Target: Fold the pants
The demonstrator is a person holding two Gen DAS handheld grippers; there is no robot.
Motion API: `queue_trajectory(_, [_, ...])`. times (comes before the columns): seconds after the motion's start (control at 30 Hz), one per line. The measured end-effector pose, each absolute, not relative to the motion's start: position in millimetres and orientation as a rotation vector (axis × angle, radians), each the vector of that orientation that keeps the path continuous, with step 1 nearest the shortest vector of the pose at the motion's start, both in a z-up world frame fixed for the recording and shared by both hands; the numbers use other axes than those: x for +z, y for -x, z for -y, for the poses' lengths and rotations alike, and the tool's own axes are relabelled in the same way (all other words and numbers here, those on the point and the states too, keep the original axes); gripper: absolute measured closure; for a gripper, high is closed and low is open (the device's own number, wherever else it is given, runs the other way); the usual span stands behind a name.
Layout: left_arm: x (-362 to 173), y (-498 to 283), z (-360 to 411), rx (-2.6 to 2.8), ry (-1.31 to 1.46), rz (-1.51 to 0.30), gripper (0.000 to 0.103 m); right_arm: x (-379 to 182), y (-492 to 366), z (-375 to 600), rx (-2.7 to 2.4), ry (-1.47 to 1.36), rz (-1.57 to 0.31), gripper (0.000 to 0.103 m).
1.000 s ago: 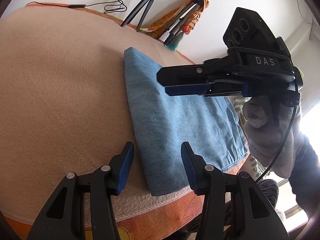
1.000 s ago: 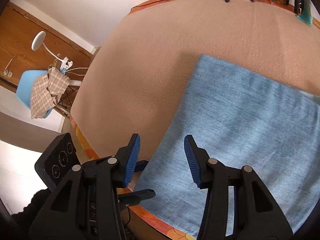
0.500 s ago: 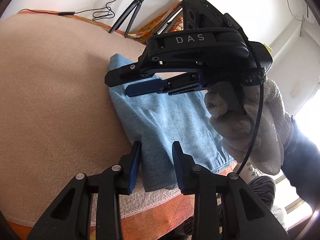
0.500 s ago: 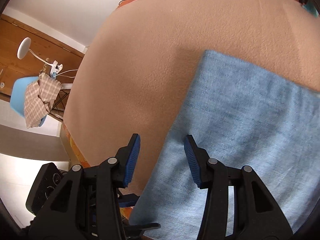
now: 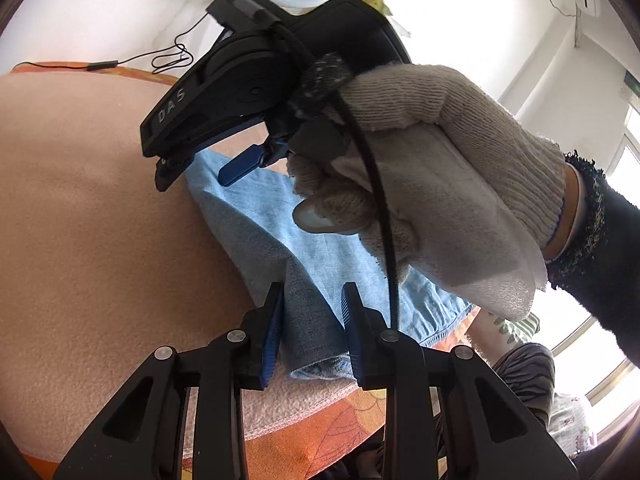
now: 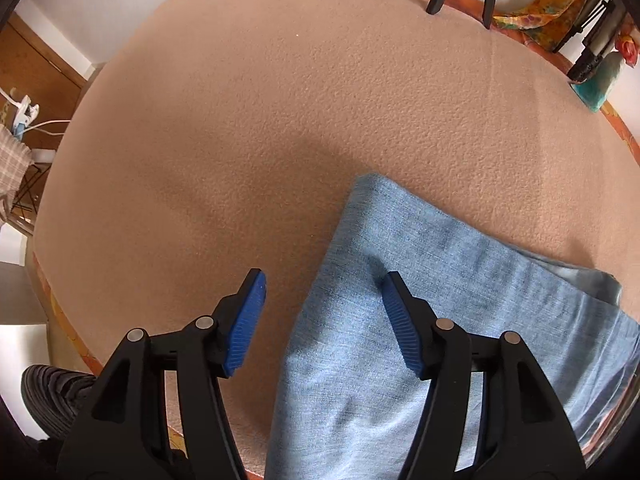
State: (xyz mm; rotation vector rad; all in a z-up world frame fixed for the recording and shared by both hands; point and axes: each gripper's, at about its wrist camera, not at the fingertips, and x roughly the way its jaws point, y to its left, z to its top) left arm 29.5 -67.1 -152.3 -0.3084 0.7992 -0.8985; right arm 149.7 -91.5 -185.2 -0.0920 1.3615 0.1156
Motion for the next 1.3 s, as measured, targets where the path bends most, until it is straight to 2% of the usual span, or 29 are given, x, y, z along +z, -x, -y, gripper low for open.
queue_trajectory(0.07, [-151.8, -27.7, 68.3, -0.898, 0.298, -0.796, 0.078, -188.1, -152.2, 86.4, 0.103, 0.128, -1.375, 0.04])
queue_trajectory(0.13, [-151.9, -25.3, 65.3, -0.896, 0.292, -0.795, 0.078, -191.3, -152.9, 83.6, 0.096, 0.159, -1.385, 0.045])
queue_trajectory(0.2, [-150.8, -24.7, 65.4, -0.893, 0.285, -0.793, 0.078, -196.2, -153.3, 77.9, 0.075, 0.199, -1.388, 0.066])
queue_trajectory(0.23, [-149.8, -23.0, 65.7, -0.89, 0.278, -0.791, 0.078, -196.6, -152.9, 81.3, 0.077, 0.198, -1.39, 0.07])
queue_trajectory(0.27, [-149.1, -22.4, 66.1, -0.883, 0.269, -0.79, 0.078, -196.0, -152.6, 86.0, 0.084, 0.178, -1.392, 0.08])
queue_trajectory(0.4, [-150.5, -22.5, 72.3, -0.842, 0.233, -0.808, 0.07, -183.9, -149.0, 109.0, 0.111, 0.062, -1.356, 0.093])
queue_trajectory(0.47, [-154.7, -22.7, 78.1, -0.821, 0.207, -0.837, 0.066, -176.1, -144.7, 118.7, 0.122, 0.012, -1.325, 0.095])
queue_trajectory(0.67, [-158.2, -23.1, 84.3, -0.849, 0.224, -0.838, 0.066, -148.9, -128.8, 151.9, 0.156, -0.12, -1.228, 0.096])
queue_trajectory(0.73, [-152.6, -20.6, 85.4, -0.88, 0.238, -0.817, 0.079, -137.9, -123.6, 164.3, 0.164, -0.157, -1.197, 0.096])
queue_trajectory(0.83, [-138.9, -17.6, 89.3, -0.919, 0.249, -0.785, 0.083, -123.1, -113.9, 173.9, 0.18, -0.204, -1.148, 0.096])
queue_trajectory(1.0, [-113.9, -11.6, 102.0, -0.968, 0.241, -0.714, 0.083, -97.1, -94.8, 194.6, 0.212, -0.276, -1.064, 0.096])
queue_trajectory(1.07, [-105.8, -6.7, 107.8, -0.991, 0.245, -0.706, 0.08, -86.1, -88.7, 204.3, 0.22, -0.303, -1.036, 0.097])
queue_trajectory(1.17, [-93.7, -0.5, 116.4, -1.03, 0.22, -0.697, 0.067, -73.9, -80.4, 230.1, 0.226, -0.349, -0.997, 0.097])
queue_trajectory(1.23, [-83.8, 5.5, 117.9, -1.046, 0.218, -0.708, 0.052, -65.3, -70.0, 247.7, 0.231, -0.388, -0.976, 0.097])
queue_trajectory(1.3, [-71.2, 12.0, 113.3, -1.07, 0.248, -0.717, 0.05, -60.7, -67.4, 268.9, 0.244, -0.435, -0.955, 0.097])
